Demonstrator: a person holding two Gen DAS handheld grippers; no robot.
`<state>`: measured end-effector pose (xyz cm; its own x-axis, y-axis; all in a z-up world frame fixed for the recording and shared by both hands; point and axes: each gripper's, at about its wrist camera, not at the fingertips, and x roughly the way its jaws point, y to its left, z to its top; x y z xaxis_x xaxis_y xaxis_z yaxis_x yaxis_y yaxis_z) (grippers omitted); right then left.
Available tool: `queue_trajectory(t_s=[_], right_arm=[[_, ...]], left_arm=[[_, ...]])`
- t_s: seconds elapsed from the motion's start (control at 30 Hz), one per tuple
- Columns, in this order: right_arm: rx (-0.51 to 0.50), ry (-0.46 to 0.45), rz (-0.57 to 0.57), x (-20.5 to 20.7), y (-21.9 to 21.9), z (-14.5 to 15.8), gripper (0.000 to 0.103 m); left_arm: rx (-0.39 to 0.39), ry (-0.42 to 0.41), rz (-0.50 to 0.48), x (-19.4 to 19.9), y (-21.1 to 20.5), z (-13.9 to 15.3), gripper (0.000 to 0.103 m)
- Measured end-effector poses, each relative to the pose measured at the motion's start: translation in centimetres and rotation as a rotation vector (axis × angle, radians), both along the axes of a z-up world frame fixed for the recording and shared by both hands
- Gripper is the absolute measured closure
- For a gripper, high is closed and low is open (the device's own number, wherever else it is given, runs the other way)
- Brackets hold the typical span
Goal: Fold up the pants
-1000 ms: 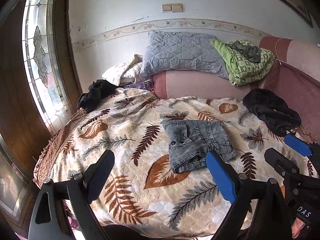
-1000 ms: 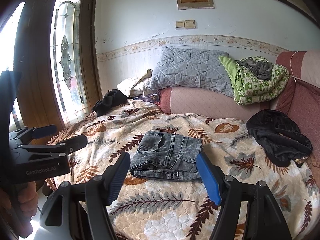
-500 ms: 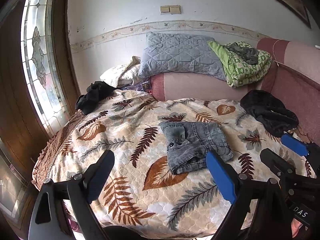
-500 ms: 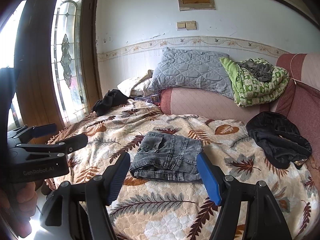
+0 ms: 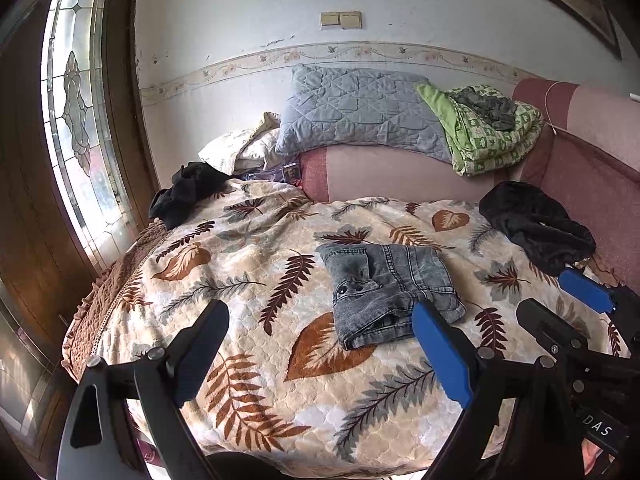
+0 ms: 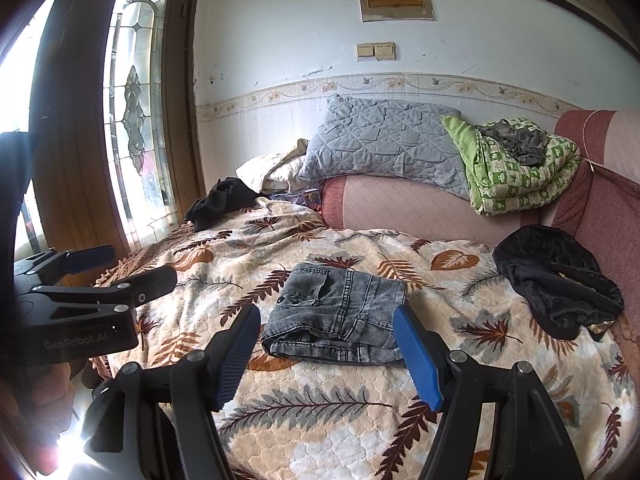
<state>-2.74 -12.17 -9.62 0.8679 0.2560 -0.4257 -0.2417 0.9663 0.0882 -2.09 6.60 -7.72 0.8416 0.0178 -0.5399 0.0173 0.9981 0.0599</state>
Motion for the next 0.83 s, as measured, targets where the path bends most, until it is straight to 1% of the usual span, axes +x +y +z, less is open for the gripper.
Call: queue_trajectory(t_s=[0.4,0.6,0.83], right_arm=[[-0.019,-0.001,0.009,0.6,0.4,0.3,0.031],[-0.028,0.002,0.009,1.5,0.5,0.4,0.031],[-0.020,0.020,0.006,3.2,0.6,0.0,0.031]], left_arm=[[-0.012,0.003,-0.018,0.8,0.0,0.0,0.010],[-0.019,-0.001,-0.016,1.7,0.3,0.2,0.010],[-0.018,0.006,-0.010,3.1,0.5,-0.5,0.010]])
